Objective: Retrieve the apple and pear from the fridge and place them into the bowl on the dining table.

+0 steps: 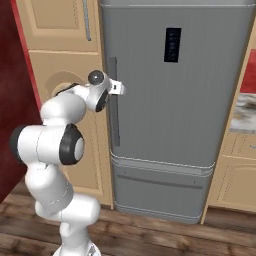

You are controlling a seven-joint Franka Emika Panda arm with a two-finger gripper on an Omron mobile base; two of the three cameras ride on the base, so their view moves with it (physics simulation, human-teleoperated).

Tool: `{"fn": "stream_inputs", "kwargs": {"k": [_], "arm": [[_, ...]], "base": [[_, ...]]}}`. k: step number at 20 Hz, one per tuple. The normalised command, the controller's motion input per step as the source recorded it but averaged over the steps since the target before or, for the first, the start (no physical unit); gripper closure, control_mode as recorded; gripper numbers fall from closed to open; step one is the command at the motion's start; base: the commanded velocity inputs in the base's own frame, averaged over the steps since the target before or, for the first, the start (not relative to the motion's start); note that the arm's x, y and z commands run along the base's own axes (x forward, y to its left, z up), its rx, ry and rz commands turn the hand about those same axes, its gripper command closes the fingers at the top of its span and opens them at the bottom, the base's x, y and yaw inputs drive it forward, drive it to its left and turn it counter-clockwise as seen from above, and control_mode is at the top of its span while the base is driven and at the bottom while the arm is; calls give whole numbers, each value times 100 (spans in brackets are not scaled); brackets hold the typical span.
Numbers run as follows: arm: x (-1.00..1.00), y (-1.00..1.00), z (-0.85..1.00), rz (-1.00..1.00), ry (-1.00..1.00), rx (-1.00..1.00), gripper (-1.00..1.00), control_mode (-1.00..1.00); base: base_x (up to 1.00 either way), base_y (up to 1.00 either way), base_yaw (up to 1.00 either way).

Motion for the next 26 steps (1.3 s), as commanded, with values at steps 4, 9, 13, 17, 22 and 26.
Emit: {"fn": "stream_inputs", "kwargs": {"k": [4,9,13,17,22,26], "arm": [[40,0,-32,0,-22,0,-100,-100],[47,-1,-11,0,-8,0,-100,-100],[52,-15,0,0,0,0,-100,-100],[49,-34,0,0,1,1,-100,-100],[51,-30,0,0,1,0,-100,-100],[57,-7,0,0,0,0,-100,-100]], "base": [[0,0,0],[0,0,0],[0,0,0],[0,0,0],[0,0,0],[0,0,0]]}}
